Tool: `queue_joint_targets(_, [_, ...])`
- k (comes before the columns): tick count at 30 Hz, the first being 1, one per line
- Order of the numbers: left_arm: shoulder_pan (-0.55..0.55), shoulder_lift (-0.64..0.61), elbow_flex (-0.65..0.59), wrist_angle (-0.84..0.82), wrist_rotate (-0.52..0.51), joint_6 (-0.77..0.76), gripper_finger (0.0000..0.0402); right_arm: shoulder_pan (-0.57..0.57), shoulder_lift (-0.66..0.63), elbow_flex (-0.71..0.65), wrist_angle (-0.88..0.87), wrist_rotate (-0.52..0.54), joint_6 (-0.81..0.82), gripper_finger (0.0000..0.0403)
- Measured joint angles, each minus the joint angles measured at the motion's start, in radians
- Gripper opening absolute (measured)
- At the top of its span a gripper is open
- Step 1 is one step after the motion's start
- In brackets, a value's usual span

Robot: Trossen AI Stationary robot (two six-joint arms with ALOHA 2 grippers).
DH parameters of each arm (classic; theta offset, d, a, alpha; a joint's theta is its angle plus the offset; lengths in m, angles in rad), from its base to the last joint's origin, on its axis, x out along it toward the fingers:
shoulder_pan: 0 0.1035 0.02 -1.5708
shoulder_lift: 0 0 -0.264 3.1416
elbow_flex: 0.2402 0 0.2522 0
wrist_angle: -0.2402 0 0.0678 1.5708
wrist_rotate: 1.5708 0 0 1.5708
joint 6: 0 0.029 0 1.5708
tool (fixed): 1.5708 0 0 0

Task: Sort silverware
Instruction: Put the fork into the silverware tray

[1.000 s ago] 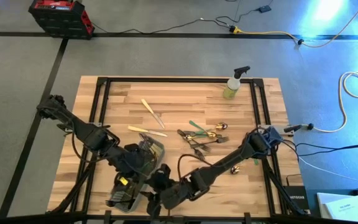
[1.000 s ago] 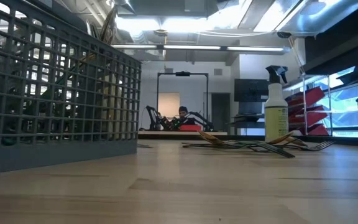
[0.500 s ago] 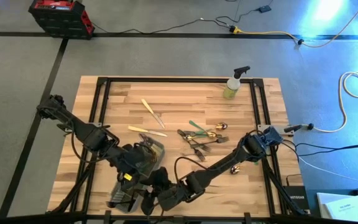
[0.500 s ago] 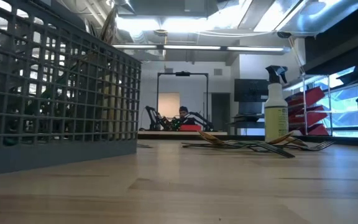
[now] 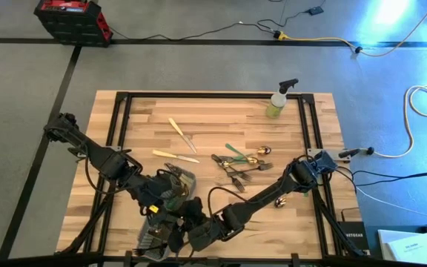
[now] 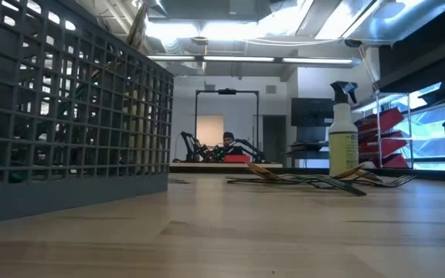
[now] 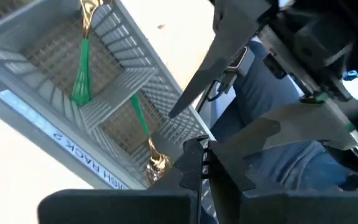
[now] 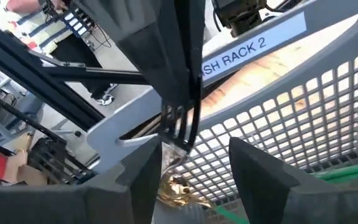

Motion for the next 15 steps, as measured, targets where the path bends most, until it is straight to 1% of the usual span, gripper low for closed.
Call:
queue_joint_targets(3, [-0.001,0.000,0.000,-0.006,0.004,0.007,0.0004,0.000,0.000,0.000,-0.080,-0.016,-0.092,0.0170])
queue_joint_targets(6, [-0.007,0.000,0.000,-0.024,0.003,0.011,0.0004,0.000,0.000,0.000,-0.144,-0.036,-0.229,0.0170])
queue_joint_targets(9, [-0.007,0.000,0.000,-0.033,0.004,0.020,0.0004,0.004,-0.004,0.000,-0.155,-0.055,-0.369,0.0170])
queue_joint_targets(11, [-0.007,0.000,0.000,-0.046,0.004,0.020,0.0004,0.008,-0.017,0.002,-0.161,-0.064,-0.431,0.0170])
queue_joint_targets(13, [-0.005,0.000,0.000,-0.050,0.004,0.023,0.0004,0.014,-0.034,0.022,-0.193,-0.097,-0.501,0.0170])
queue_joint_targets(15, [-0.005,0.000,0.000,-0.050,0.005,0.024,0.0004,0.029,-0.044,0.045,-0.272,-0.123,-0.576,0.0170])
